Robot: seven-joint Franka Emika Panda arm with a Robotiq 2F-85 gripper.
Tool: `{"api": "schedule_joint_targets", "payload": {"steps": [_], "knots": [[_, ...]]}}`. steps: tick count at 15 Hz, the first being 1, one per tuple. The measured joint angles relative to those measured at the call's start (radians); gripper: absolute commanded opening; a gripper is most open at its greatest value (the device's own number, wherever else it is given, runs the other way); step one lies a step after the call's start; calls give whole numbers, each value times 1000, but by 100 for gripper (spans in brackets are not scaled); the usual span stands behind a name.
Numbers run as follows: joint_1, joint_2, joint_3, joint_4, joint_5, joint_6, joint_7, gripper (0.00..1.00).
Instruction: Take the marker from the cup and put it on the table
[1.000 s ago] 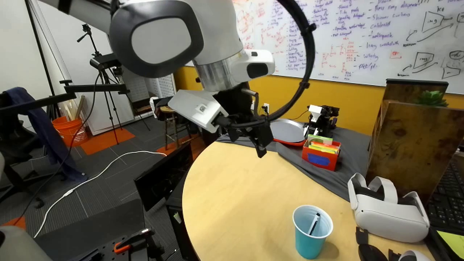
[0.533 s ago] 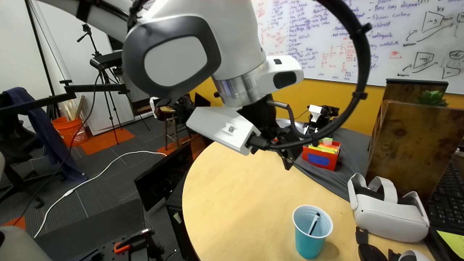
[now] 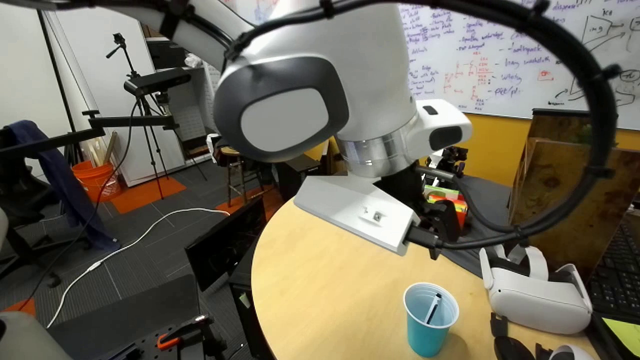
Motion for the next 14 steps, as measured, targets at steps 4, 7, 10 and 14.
{"api": "schedule_joint_targets", "payload": {"steps": [4, 7, 10, 14], "knots": [[-27, 79, 10, 44, 31, 0, -68, 100], [-54, 125, 31, 59, 44, 33, -104, 100], [-75, 164, 55, 59, 90, 110, -155, 100], [-75, 216, 69, 59, 236, 174, -281, 100]]}}
